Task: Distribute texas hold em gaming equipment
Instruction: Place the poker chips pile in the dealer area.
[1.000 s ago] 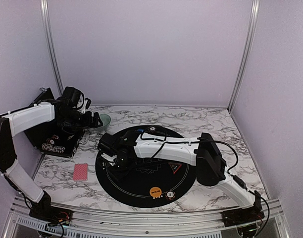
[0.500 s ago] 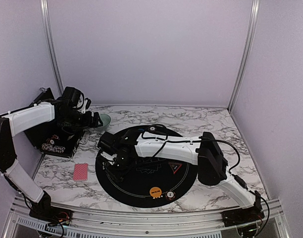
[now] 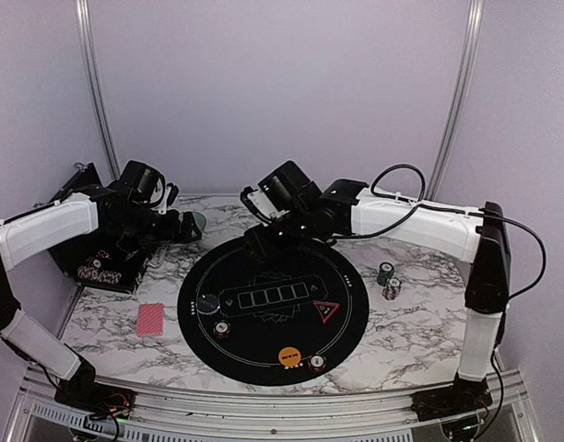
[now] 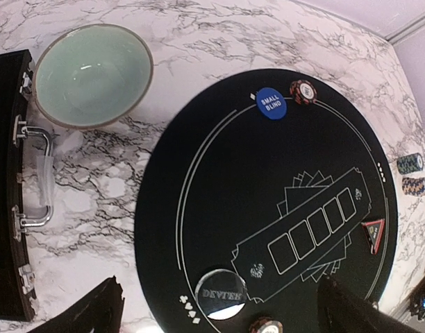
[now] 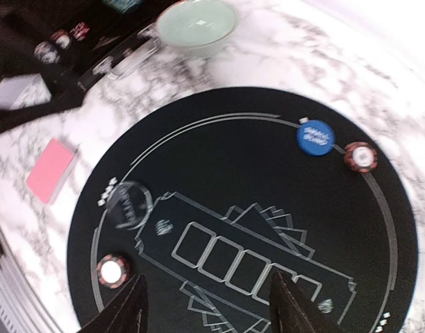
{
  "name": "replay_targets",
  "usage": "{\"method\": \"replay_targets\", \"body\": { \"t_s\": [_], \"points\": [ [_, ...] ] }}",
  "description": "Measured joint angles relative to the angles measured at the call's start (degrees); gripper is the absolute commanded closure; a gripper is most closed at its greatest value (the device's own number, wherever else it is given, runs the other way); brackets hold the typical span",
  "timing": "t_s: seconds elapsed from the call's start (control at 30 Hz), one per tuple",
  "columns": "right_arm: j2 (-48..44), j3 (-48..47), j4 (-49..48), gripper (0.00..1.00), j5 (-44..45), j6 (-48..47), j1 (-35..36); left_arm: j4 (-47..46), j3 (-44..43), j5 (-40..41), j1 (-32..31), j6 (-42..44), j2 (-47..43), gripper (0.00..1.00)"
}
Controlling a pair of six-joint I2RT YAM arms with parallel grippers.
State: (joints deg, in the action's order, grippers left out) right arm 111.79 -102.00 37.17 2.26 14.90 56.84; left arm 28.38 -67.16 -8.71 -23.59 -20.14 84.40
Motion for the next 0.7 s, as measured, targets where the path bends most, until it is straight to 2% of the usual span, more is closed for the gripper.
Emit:
{"method": "replay_targets", "body": {
  "t_s": [0.33, 0.53, 0.7],
  "points": [
    [-3.5, 7.7, -7.0, 0.42, 3.2, -2.3, -8.8, 2.2, 8.2, 8.0, -15.4, -10.1, -7.6, 0.01],
    [-6.2, 12.1, -10.4, 0.42, 4.3, -2.7, -12.0, 3.5, 12.2, 11.0, -24.7, -16.5, -6.3, 0.01],
    [-10.7, 15.5, -13.4, 0.42, 5.8, -2.5, -13.8, 3.6, 12.1, 12.6, -28.7, -19.1, -1.7, 0.01]
  ]
}}
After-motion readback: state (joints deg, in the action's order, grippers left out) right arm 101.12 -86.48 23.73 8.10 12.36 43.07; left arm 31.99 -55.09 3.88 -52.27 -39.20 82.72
